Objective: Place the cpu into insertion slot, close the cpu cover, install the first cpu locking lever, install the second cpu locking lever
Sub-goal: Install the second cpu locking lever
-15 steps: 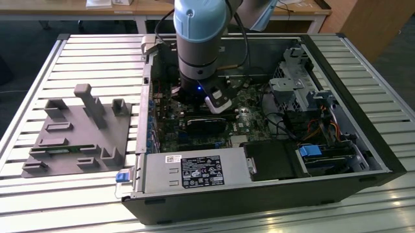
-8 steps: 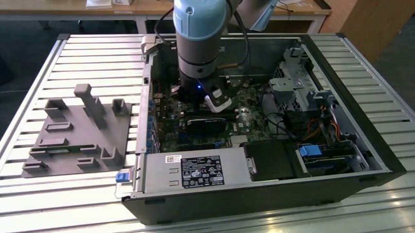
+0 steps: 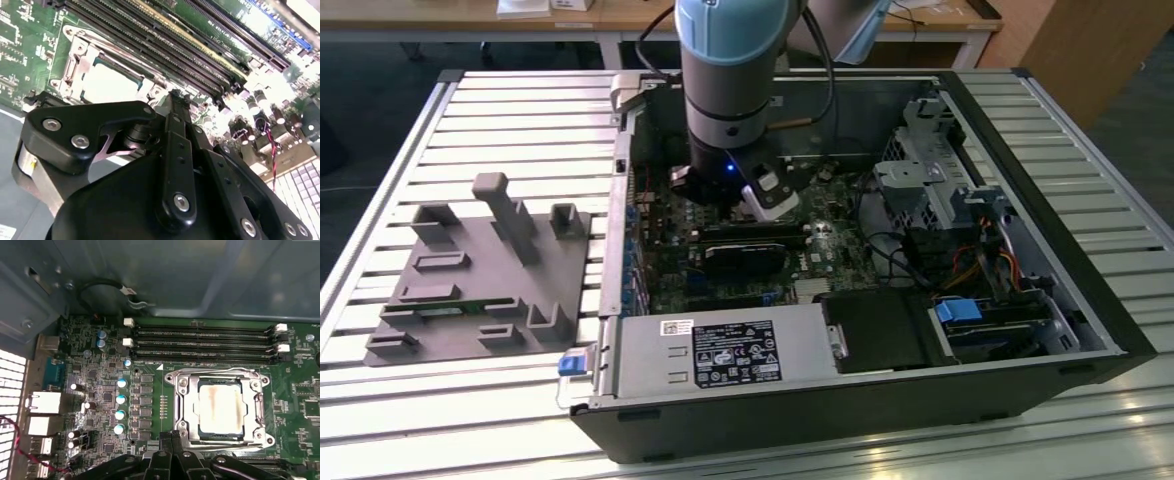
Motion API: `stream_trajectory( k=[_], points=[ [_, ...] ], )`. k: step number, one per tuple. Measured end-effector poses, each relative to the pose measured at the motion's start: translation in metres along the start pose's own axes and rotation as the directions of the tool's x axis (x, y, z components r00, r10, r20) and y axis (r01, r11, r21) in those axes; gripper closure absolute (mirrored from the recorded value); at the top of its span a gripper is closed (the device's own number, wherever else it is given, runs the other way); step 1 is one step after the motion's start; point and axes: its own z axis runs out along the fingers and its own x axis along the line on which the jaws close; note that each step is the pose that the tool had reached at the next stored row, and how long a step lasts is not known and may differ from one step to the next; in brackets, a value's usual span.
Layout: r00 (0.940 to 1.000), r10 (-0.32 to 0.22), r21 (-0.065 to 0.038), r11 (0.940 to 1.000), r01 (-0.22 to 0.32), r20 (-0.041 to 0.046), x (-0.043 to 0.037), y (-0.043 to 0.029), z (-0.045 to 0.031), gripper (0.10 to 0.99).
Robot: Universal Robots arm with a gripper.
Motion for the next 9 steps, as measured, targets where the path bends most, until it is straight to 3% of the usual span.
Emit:
stream_trajectory(
  k=[5, 9],
  points=[
    [1.0000, 0.000, -0.001, 1.0000, 0.000, 0.0001, -0.0002, 0.0015, -0.0066, 0.973],
    [1.0000, 0.000, -0.003, 1.0000, 0.000, 0.0002, -0.0002, 0.0016, -0.0068, 0.973]
  ],
)
